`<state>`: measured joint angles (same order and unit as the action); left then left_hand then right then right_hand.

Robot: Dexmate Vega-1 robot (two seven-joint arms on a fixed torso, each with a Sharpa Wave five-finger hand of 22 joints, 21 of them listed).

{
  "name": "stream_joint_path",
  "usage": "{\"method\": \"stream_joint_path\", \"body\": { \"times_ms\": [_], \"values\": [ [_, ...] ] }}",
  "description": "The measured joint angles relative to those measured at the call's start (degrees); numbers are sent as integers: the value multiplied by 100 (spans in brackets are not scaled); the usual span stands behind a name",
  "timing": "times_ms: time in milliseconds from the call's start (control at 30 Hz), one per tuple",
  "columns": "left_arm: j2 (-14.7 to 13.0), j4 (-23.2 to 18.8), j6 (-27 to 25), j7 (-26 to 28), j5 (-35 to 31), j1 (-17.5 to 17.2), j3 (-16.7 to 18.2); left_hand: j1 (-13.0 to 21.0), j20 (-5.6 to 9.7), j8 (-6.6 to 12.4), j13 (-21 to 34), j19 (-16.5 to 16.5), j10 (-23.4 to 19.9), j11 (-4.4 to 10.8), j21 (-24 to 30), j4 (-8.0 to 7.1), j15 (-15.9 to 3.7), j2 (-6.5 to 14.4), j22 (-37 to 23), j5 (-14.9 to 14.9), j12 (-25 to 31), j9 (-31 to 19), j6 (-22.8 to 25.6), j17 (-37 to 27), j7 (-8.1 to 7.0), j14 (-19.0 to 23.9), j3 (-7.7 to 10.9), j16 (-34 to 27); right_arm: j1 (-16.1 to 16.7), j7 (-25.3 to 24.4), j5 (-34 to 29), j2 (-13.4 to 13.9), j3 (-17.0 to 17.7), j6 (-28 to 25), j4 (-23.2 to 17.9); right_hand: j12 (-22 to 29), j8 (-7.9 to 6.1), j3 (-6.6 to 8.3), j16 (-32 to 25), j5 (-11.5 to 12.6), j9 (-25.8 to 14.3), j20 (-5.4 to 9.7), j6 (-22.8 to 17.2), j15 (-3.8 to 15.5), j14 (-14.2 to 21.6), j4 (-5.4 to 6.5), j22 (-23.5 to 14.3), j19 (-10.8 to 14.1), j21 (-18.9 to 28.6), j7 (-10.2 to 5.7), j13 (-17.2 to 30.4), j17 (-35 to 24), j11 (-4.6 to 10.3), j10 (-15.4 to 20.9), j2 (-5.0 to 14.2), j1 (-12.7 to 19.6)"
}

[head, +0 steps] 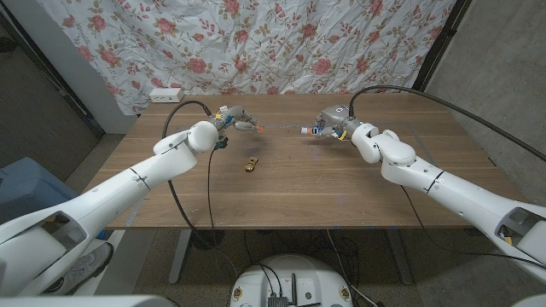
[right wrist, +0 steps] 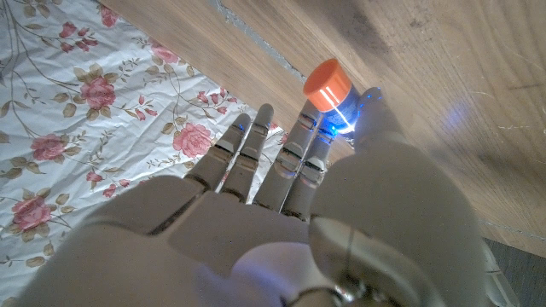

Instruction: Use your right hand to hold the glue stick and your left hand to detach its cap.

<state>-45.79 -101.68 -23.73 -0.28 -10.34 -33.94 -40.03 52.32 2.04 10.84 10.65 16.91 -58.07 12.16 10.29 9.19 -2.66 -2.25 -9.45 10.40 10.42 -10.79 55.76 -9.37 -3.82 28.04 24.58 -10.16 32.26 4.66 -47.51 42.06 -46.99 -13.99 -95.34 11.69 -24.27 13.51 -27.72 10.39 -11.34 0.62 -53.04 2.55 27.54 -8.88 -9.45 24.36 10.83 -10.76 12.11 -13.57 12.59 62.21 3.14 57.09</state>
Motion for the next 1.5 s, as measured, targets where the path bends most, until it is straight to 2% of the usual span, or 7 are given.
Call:
{"method": "stream_joint_path", "body": {
  "times_ms": [333, 433, 700, 833, 1000, 1167, 1500],
  "values": [
    [-76, -88, -300, -339, -582, 113, -113, 0, 0, 20, 0, 0, 0, 0, 0, 0, 0, 0, 0, 0, 0, 1, 0, 0, 0, 0, 0, -4, 7, 8, 11, 4, 1, -15, 30, 0, 22, -7, 0, -2, 0, 0, 0, 0, 0, -7, 0, 0, 0, 0, -1, -16, 0, 0, 0, 0],
    [-147, -188, -385, -466, -795, 257, -267, 0, 0, 20, 0, 0, 0, -1, 0, 24, -1, 0, 0, 0, 0, -3, 0, 0, 0, -2, -23, -4, 9, 26, 18, 4, 1, -36, 38, 0, 22, -7, 0, -2, 0, 0, -1, 0, 0, -7, 0, 0, 0, 1, -1, -16, 0, 0, 0, 0],
    [-158, -213, -558, -678, -1229, 293, -306, 0, 0, 20, 0, 0, 0, -1, 0, 24, -21, 0, 0, 0, 0, -3, 31, 0, -31, -21, -23, -4, 29, 19, 25, 1, -9, -68, 65, 0, 46, -7, 0, -3, 0, 0, -10, 0, 0, -7, 0, -1, 0, 10, -2, -15, 0, 0, 0, 0],
    [-168, -295, -651, -818, -1497, 413, -486, 0, 0, 19, 0, 0, -1, -2, 0, 24, -21, 0, 0, 0, 0, -3, 31, 0, -31, -21, -23, -4, 39, -11, 26, 1, -20, -83, 78, 0, 63, -7, 0, -4, 0, 0, -11, 0, 0, -7, 0, -1, 0, 11, -2, -15, 0, 0, 0, 0],
    [-165, -314, -719, -968, -1761, 454, -566, 0, 31, 19, 0, -31, -25, 22, 0, 9, -21, -1, 0, 0, 0, -3, 52, 0, -72, -21, -38, -4, 63, -46, 26, 19, -34, -86, 94, 0, 68, -7, 0, -16, 0, 0, -11, 0, 0, -7, 0, -1, 0, 11, -2, -15, 0, 0, 0, 0],
    [-163, -335, -770, -1131, -2019, 484, -646, 0, 1, 19, -1, -63, -25, 23, 0, 9, 11, -1, 0, 0, 0, -1, 22, 0, -102, -51, -38, -4, 88, -83, 19, 38, -45, -86, 108, 0, 88, -7, 0, 0, 0, 0, -11, 0, 0, -7, 0, -1, 0, 11, -2, -15, 0, 0, 0, 0],
    [-142, -359, -875, -1408, -2497, 498, -747, 1, 22, 18, -1, -84, 6, 53, 0, 33, -10, -1, 0, 0, 0, 0, 20, 0, -103, -72, -62, -4, 113, -92, -16, 61, -83, -80, 166, 0, 94, -7, 0, 0, 0, 0, -11, 0, 0, -7, 0, -1, 0, 11, 3, -15, -21, -21, 0, 0]
  ]
}}
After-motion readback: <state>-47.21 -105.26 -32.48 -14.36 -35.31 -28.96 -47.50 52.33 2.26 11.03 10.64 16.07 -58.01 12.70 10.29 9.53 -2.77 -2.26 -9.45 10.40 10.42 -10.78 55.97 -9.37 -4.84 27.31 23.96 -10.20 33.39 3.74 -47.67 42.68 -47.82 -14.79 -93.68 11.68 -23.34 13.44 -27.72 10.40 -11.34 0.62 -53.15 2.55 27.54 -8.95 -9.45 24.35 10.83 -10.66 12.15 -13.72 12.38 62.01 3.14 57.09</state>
